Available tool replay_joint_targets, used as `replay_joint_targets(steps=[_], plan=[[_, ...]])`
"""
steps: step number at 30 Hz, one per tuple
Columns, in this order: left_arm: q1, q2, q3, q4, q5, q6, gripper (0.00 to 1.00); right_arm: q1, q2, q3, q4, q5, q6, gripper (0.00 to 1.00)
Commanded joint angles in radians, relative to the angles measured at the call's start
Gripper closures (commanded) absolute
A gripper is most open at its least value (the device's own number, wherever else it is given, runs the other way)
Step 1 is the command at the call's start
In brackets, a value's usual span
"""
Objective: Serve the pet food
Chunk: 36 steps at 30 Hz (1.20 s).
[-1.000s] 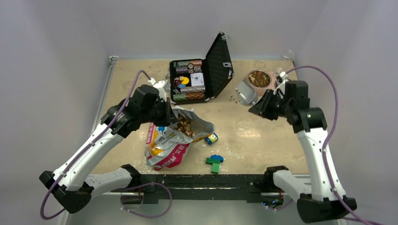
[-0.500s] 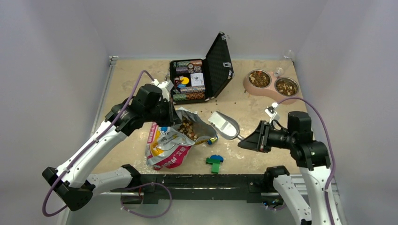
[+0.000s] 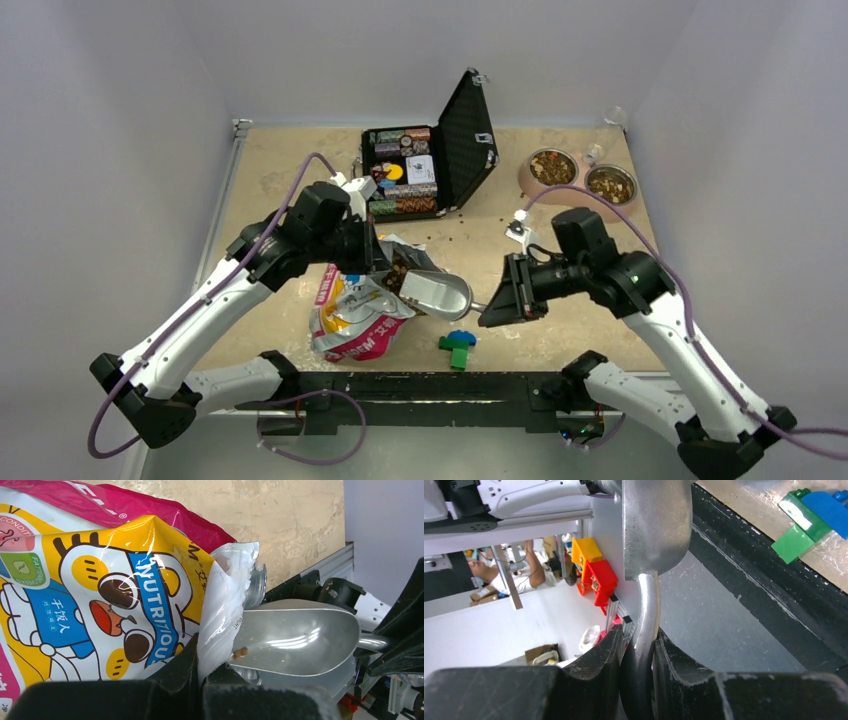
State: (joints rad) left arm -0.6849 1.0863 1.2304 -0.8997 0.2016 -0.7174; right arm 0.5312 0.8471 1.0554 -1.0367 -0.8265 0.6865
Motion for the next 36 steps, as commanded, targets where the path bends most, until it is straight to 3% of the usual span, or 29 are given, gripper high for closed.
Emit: replay_joint_targets(steps=[1, 6, 8, 10, 16, 18, 21, 24, 26, 28, 30, 34, 36], plan=[[-0.061, -0.009, 0.064, 0.079, 0.159, -0.008, 1.0, 0.113, 0.202, 0.176, 0.026, 0.211, 0.086, 1.0], [-0.081, -0.024, 0.048, 0.062, 0.142, -0.019, 1.0, 0.151, 0.482, 0.513, -0.228, 0.43, -0.021, 1.0], [-0.081, -0.043, 0.044, 0.061, 0.114, -0.017, 1.0, 0.171, 0.573, 0.619, -0.359, 0.585, -0.086, 1.0], [-0.081, -0.055, 0.044, 0.06, 0.095, -0.019, 1.0, 0.194, 0.612, 0.629, -0.428, 0.654, -0.137, 1.0], [-0.081, -0.063, 0.027, 0.096, 0.094, -0.04, 1.0, 0.311, 0.753, 0.532, -0.261, 0.566, -0.133, 1.0], [-0.081, -0.05, 0.041, 0.086, 0.084, -0.03, 1.0, 0.358, 0.876, 0.609, -0.212, 0.566, -0.113, 1.0], [-0.079, -0.028, 0.07, 0.067, 0.071, -0.017, 1.0, 0.411, 1.079, 0.851, -0.176, 0.553, -0.113, 1.0], [-0.079, -0.01, 0.099, 0.049, 0.065, -0.001, 1.0, 0.411, 1.136, 0.932, -0.028, 0.415, -0.125, 1.0], [-0.079, -0.003, 0.114, 0.029, 0.054, 0.007, 1.0, 0.388, 1.069, 0.867, 0.107, 0.292, -0.122, 1.0], [-0.079, -0.008, 0.122, 0.008, 0.024, 0.01, 1.0, 0.335, 0.949, 0.686, 0.363, 0.08, -0.051, 1.0], [-0.079, -0.034, 0.123, -0.011, -0.038, 0.01, 1.0, 0.27, 0.81, 0.398, 0.717, -0.07, 0.155, 1.0], [-0.078, -0.124, 0.075, -0.001, -0.165, 0.0, 1.0, 0.182, 0.63, 0.076, 1.23, -0.277, 0.438, 1.0], [-0.077, -0.162, 0.048, -0.007, -0.231, -0.009, 1.0, 0.161, 0.557, 0.012, 1.201, -0.277, 0.399, 1.0]])
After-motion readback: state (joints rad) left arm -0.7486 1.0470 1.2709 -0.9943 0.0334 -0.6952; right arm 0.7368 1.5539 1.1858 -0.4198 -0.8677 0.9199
